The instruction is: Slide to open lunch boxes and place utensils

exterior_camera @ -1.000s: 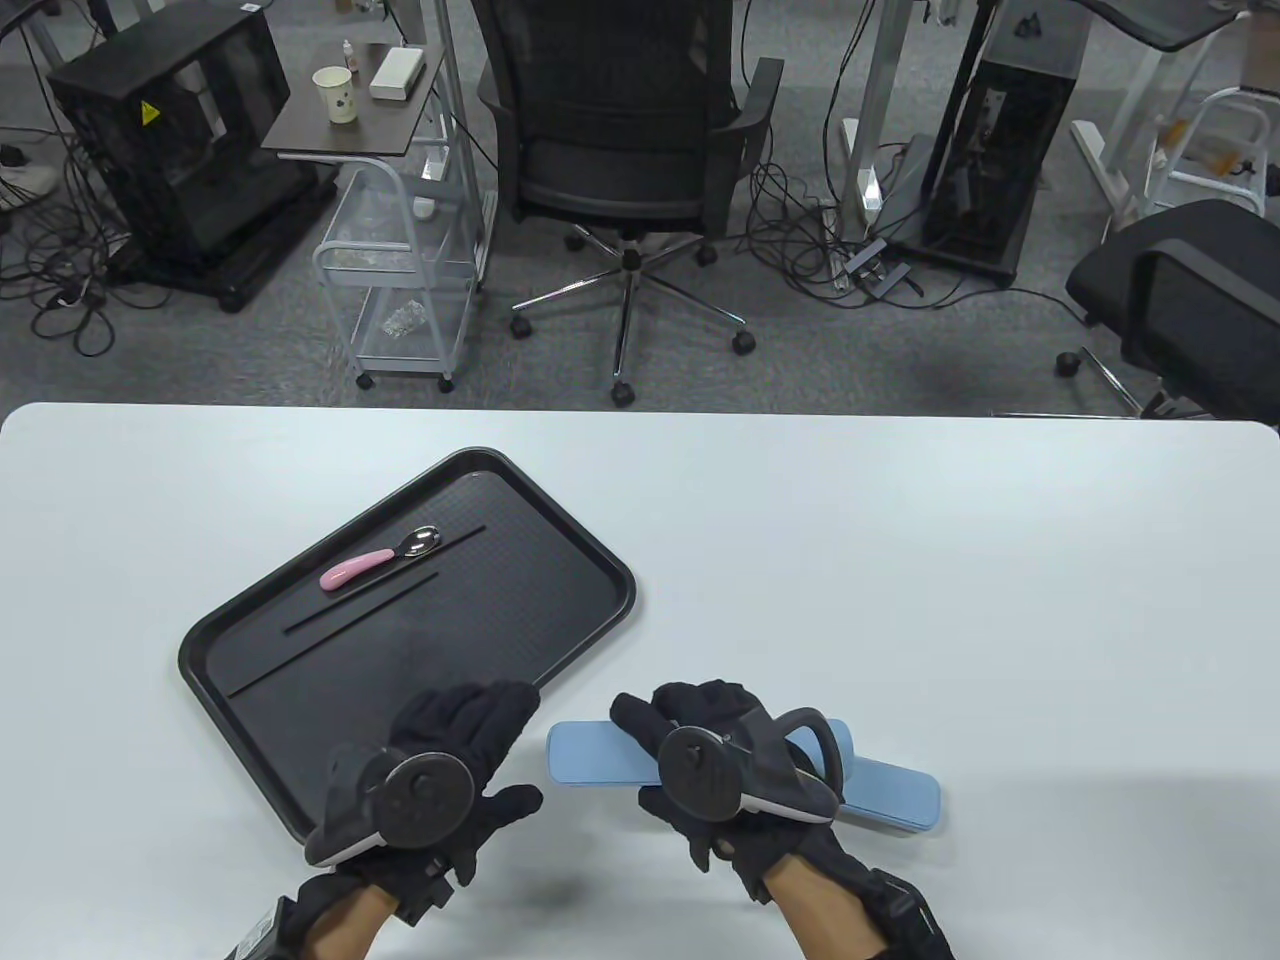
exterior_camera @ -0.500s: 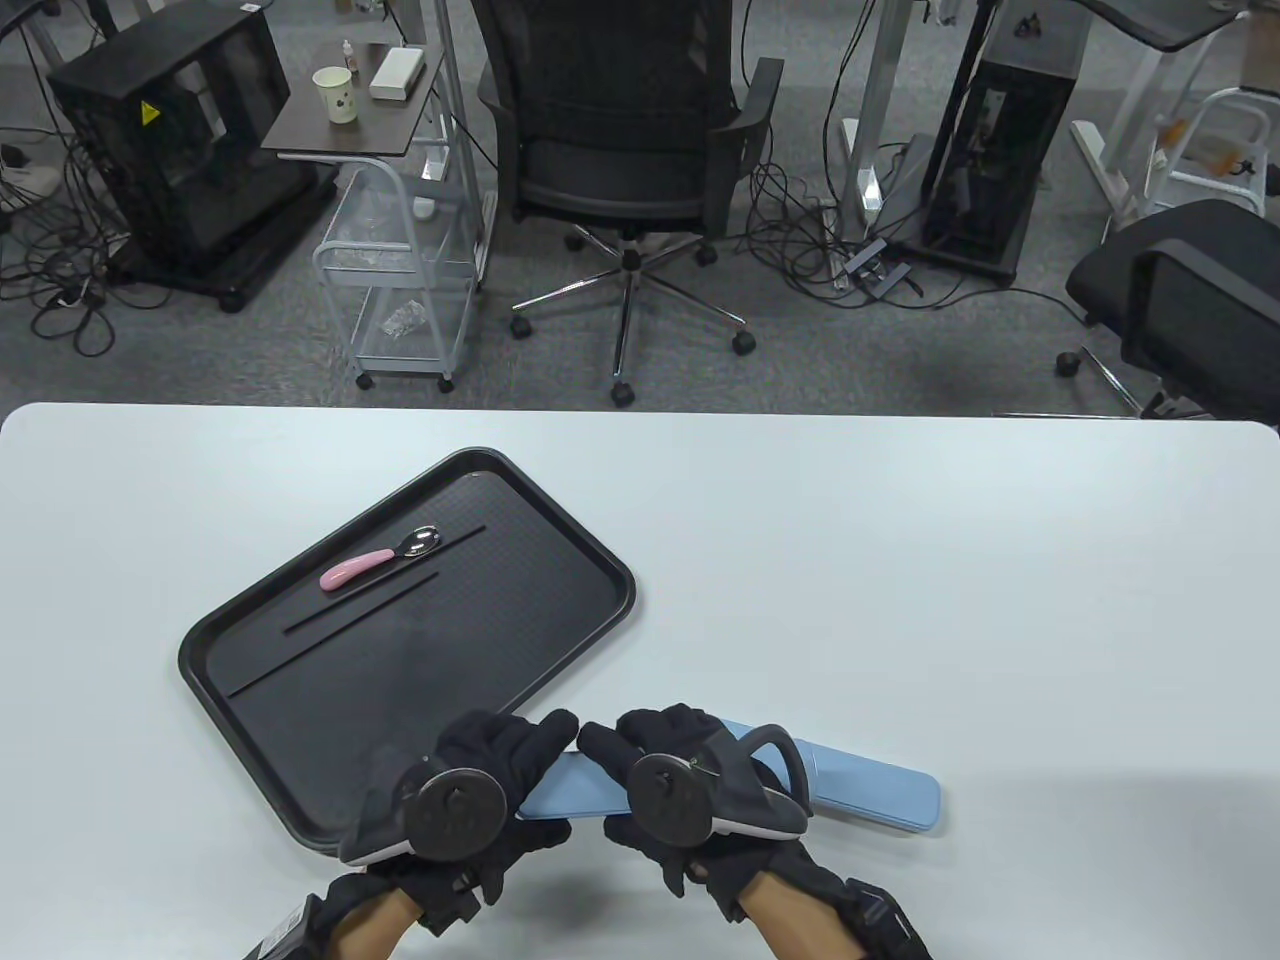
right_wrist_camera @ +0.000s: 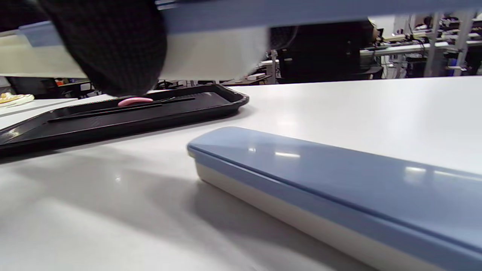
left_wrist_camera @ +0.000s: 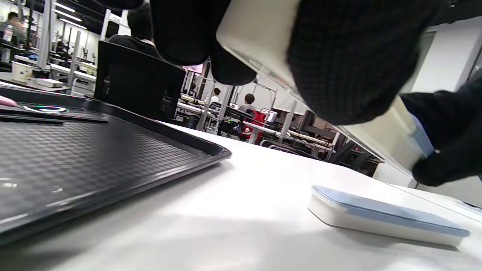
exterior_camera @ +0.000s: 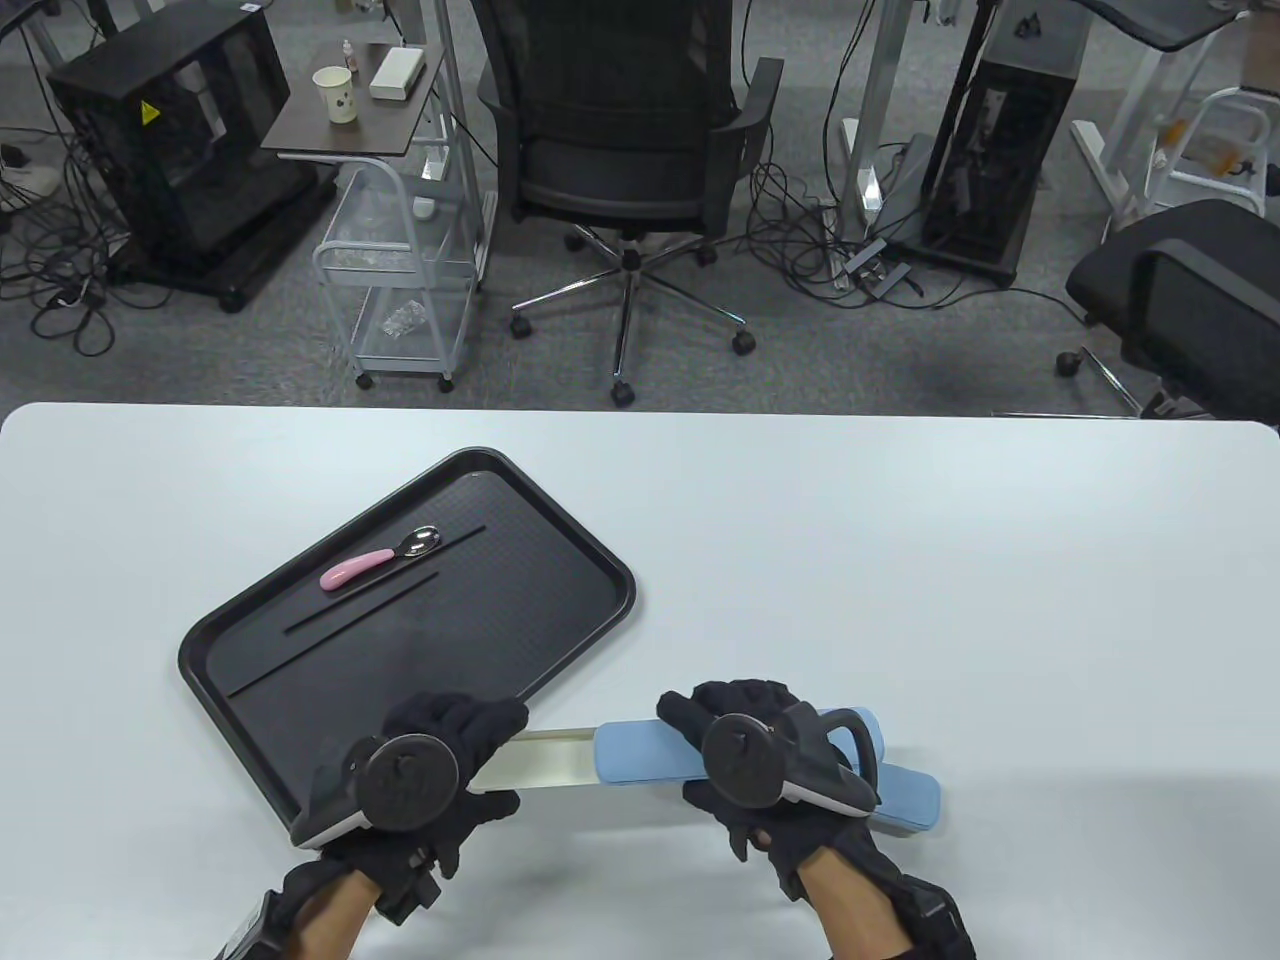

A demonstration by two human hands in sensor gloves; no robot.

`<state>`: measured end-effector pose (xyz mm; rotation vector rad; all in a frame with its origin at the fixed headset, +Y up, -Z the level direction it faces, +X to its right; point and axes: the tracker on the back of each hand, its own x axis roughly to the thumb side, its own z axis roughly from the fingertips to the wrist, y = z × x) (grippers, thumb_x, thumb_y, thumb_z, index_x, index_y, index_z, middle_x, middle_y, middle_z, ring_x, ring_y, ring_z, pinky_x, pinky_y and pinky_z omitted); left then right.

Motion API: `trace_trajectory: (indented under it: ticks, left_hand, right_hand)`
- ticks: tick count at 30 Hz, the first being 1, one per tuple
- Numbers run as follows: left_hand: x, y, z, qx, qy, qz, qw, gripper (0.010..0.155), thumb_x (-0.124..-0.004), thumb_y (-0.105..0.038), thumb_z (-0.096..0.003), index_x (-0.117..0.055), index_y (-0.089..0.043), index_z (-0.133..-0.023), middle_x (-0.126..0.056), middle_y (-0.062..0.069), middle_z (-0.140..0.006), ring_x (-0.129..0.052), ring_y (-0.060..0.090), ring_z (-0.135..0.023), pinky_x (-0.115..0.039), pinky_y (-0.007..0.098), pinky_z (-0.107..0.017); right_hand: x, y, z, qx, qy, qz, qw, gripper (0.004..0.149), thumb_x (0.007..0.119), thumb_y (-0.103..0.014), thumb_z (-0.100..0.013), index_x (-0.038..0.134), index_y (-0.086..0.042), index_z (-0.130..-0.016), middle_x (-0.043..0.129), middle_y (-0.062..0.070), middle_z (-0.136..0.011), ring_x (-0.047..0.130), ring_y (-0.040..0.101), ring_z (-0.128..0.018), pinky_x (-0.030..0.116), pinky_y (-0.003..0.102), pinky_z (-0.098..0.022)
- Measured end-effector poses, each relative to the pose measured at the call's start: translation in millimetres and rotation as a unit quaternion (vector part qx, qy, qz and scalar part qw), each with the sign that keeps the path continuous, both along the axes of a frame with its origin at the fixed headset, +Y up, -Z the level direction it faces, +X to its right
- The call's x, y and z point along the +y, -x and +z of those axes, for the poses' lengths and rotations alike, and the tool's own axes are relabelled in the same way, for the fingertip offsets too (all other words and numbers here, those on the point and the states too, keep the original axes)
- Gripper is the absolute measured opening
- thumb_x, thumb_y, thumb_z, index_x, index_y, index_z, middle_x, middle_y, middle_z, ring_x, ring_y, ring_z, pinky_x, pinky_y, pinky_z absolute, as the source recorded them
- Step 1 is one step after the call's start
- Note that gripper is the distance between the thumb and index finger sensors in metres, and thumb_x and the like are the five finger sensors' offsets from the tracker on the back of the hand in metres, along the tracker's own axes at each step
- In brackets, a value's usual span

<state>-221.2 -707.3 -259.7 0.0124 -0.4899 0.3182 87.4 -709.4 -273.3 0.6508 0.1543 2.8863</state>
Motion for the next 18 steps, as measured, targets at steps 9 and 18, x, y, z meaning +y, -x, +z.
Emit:
trace_trajectory:
  ticks: [9, 18]
  left_hand:
    - [-2.8, 10.5, -4.6, 0.012, 0.027, 0.008, 1.0, 0.079, -0.094, -0.046, -0.0329, -0.059, -0.028, -0.102, -0.071, 0.002, -0.101, -0.065, 0.034, -0.095, -0.042, 0.061, -0.071]
    - [-6.7, 13.9, -6.2, 0.018, 0.056, -0.01, 0.998, 0.079, -0.092, -0.048, -0.0347, -0.055, -0.033, -0.103, -0.066, 0.0, -0.105, -0.059, 0.035, -0.098, -0.04, 0.061, -0.071]
  right_hand:
    - [0.2, -7.5, -1.5, -0.004, 0.01, -0.008, 1.0, 0.078, 0.091, -0.044, -0.043, 0.045, -0.04, -0.105, 0.049, 0.007, -0.109, 0.055, 0.038, -0.101, 0.04, 0.065, -0.075]
    - [2.5, -8.6, 1.2, -0.001, 0.005, -0.006, 1.0, 0.076, 0.09, -0.048, -0.042, 0.047, -0.044, -0.105, 0.053, 0.012, -0.106, 0.061, 0.039, -0.096, 0.041, 0.065, -0.075]
